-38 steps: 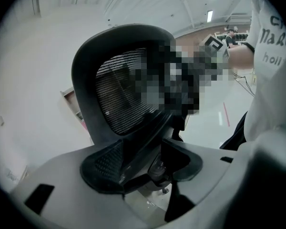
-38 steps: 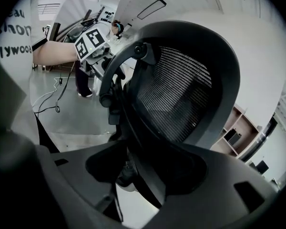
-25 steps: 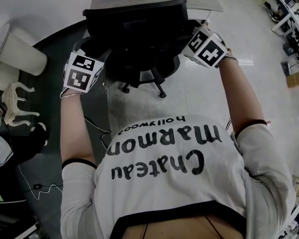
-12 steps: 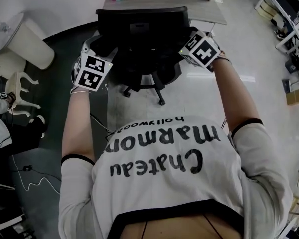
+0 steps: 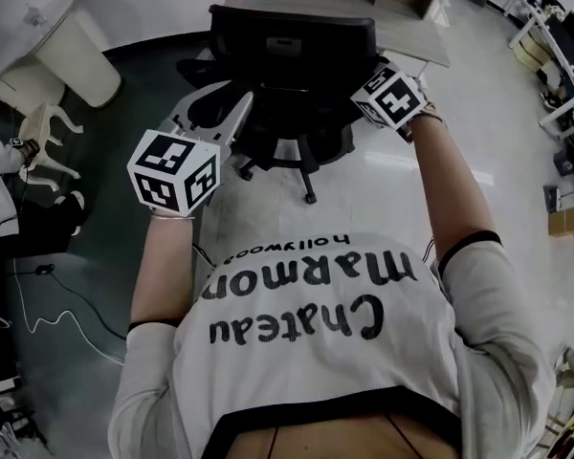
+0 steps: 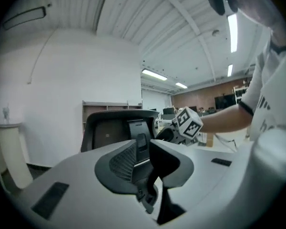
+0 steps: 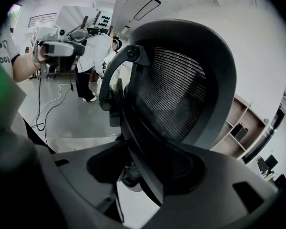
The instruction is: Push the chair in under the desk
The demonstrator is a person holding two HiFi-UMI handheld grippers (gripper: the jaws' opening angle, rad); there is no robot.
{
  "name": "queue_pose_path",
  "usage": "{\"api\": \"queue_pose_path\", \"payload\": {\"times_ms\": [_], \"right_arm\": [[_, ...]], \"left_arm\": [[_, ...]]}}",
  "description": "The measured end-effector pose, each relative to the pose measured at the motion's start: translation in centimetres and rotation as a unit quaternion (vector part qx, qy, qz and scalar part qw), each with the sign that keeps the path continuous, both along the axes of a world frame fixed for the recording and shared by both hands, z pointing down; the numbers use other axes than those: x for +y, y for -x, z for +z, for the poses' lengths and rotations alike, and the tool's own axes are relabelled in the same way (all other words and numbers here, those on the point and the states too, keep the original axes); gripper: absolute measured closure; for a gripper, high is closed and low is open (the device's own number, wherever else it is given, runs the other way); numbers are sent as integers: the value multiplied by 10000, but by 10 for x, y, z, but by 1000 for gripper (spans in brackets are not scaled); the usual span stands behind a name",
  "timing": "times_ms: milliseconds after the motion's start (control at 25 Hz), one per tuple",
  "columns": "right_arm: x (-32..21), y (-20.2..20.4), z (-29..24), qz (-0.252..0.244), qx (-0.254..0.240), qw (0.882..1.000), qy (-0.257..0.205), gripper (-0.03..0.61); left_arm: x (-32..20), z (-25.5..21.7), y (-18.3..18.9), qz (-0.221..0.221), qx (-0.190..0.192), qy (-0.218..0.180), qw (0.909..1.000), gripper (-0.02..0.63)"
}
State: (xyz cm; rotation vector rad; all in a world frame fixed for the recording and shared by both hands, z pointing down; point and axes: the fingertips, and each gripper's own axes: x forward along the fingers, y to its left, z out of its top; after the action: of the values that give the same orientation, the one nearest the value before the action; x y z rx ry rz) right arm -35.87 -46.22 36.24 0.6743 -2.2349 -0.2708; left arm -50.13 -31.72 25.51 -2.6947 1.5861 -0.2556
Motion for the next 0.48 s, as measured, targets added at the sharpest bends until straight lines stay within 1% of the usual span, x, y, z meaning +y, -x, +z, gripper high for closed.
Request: {"api": "queue_pose_path", "payload": {"times_ms": [40,120,240,360,480], "right_arm": [[0,0,0,-7,1,10000,-7,344],[0,1,0,-6,-4,10000,-11,344],[1,0,1,34,-56,10000,-3,344],[1,0,-1,94,-152,9998,-42,346],[2,-4,-5,205,-239,9995,-4,365]], "left_arm": [[8,-3,-6,45,206,21,9998,534],[21,-6,-16,93,408,47,9991,567],[35,-5,-23,88,454,46,9989,589],[46,-5,-27,43,514,47,9987,591],[55,-7,-31,-42,493,-13,9988,591]]}}
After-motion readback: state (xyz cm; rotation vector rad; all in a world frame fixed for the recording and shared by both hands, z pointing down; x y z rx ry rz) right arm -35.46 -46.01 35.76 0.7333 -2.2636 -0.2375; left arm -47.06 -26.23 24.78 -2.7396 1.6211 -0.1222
